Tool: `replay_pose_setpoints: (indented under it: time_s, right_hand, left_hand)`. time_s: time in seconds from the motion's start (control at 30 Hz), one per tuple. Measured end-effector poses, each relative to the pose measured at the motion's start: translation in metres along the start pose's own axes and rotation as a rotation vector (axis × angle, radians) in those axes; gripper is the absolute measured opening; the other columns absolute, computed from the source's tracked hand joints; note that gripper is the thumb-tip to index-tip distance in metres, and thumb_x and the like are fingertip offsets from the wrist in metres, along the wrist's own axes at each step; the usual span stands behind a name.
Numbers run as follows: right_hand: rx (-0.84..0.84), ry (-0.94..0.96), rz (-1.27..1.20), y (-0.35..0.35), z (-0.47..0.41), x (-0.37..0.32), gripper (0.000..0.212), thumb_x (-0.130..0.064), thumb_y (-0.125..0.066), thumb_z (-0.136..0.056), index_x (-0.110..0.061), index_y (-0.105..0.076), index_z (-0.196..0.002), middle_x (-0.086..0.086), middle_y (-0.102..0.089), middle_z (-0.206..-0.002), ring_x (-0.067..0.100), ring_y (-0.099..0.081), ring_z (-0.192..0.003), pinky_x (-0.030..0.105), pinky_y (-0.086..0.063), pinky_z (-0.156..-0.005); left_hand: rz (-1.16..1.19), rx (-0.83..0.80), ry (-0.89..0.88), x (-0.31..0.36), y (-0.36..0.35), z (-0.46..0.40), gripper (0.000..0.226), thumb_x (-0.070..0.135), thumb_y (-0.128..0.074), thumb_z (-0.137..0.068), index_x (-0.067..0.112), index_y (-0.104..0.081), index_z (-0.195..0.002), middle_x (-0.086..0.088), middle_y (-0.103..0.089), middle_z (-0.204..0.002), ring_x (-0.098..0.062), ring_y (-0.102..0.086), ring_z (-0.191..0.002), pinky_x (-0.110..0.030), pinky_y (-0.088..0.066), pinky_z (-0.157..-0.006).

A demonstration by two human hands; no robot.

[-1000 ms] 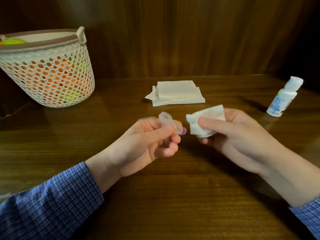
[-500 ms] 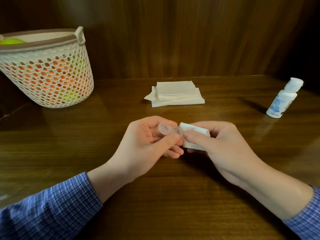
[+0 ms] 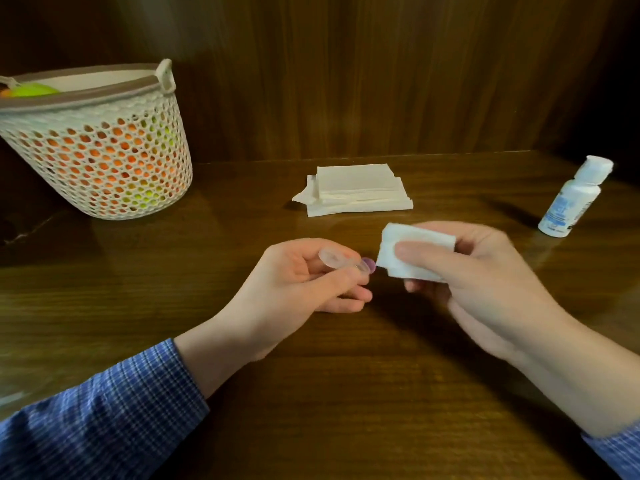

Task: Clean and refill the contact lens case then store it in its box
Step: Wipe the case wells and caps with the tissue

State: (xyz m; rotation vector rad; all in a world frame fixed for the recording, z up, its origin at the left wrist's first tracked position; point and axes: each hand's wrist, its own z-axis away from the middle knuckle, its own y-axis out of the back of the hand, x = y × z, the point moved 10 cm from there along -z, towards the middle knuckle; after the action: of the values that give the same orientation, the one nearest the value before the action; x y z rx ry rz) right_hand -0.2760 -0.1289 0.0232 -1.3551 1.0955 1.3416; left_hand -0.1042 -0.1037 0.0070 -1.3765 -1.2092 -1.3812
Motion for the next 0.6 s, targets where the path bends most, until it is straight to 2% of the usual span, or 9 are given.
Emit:
replay_pose_setpoints:
  time_s: [0.07,0.1,0.17,0.27,0.43,0.53,0.6]
  right_hand:
    - [0.067,0.36,0.375,0.005,0.008,-0.035,0.016,-0.027,-0.074,-0.082,-0.039,-0.08,-0.091,-0.016,-0.075,-0.092,0.003,-0.068,-0.093,0.015,-0.055,-0.068]
    - [0.051,0.503,0.501,0.0,0.014,-0.045,0.018,-0.026,-0.072,-0.085,-0.039,-0.078,-0.096,-0.015,-0.073,-0.092,0.006,-0.066,-0.095,0.013,-0.052,-0.068]
    - [-0.032,0.659,0.585,-0.013,0.022,-0.05,0.022,-0.019,-0.071,-0.088,-0.03,-0.079,-0.105,-0.01,-0.068,-0.094,0.013,-0.064,-0.091,0.013,-0.048,-0.065]
    - [-0.162,0.757,0.621,-0.029,0.028,-0.048,0.025,-0.012,-0.07,-0.09,-0.022,-0.079,-0.112,-0.004,-0.063,-0.092,0.018,-0.062,-0.087,0.019,-0.048,-0.066]
    - [-0.324,0.845,0.68,-0.042,0.034,-0.041,0.031,-0.016,-0.063,-0.097,-0.024,-0.072,-0.125,-0.001,-0.059,-0.095,0.021,-0.06,-0.089,0.022,-0.05,-0.073]
    - [-0.371,0.816,0.682,-0.045,0.033,-0.035,0.032,-0.016,-0.062,-0.098,-0.024,-0.071,-0.127,-0.002,-0.06,-0.097,0.021,-0.061,-0.09,0.023,-0.051,-0.074]
    - [-0.406,0.769,0.662,-0.048,0.032,-0.031,0.03,-0.015,-0.062,-0.097,-0.023,-0.074,-0.124,-0.003,-0.061,-0.097,0.018,-0.062,-0.09,0.017,-0.05,-0.08]
  left_hand:
    - [0.136,-0.115,0.066,-0.006,-0.012,0.001,0.036,0.024,-0.073,-0.085,0.007,-0.074,-0.117,-0.013,-0.077,-0.115,-0.031,-0.075,-0.108,-0.035,-0.063,-0.086]
    - [0.183,-0.17,0.098,-0.008,-0.019,0.003,0.036,0.022,-0.071,-0.086,0.006,-0.073,-0.118,-0.015,-0.076,-0.117,-0.032,-0.074,-0.11,-0.035,-0.062,-0.087]
    - [0.202,-0.275,0.137,-0.011,-0.03,0.007,0.027,0.018,-0.066,-0.093,0.004,-0.073,-0.115,-0.02,-0.075,-0.114,-0.034,-0.075,-0.107,-0.033,-0.062,-0.085]
    - [0.2,-0.413,0.156,-0.011,-0.044,0.014,0.024,0.018,-0.055,-0.102,0.001,-0.066,-0.115,-0.023,-0.074,-0.106,-0.034,-0.075,-0.097,-0.034,-0.062,-0.082]
    - [0.219,-0.544,0.175,-0.008,-0.055,0.021,0.032,0.03,-0.038,-0.109,0.01,-0.063,-0.104,-0.019,-0.07,-0.089,-0.031,-0.071,-0.081,-0.036,-0.058,-0.073]
    - [0.213,-0.58,0.164,-0.008,-0.057,0.023,0.037,0.034,-0.034,-0.109,0.023,-0.068,-0.099,-0.013,-0.067,-0.078,-0.03,-0.069,-0.074,-0.039,-0.055,-0.07]
    - [0.198,-0.616,0.157,-0.008,-0.06,0.025,0.042,0.033,-0.029,-0.111,0.033,-0.07,-0.099,-0.01,-0.064,-0.073,-0.027,-0.069,-0.072,-0.037,-0.053,-0.069]
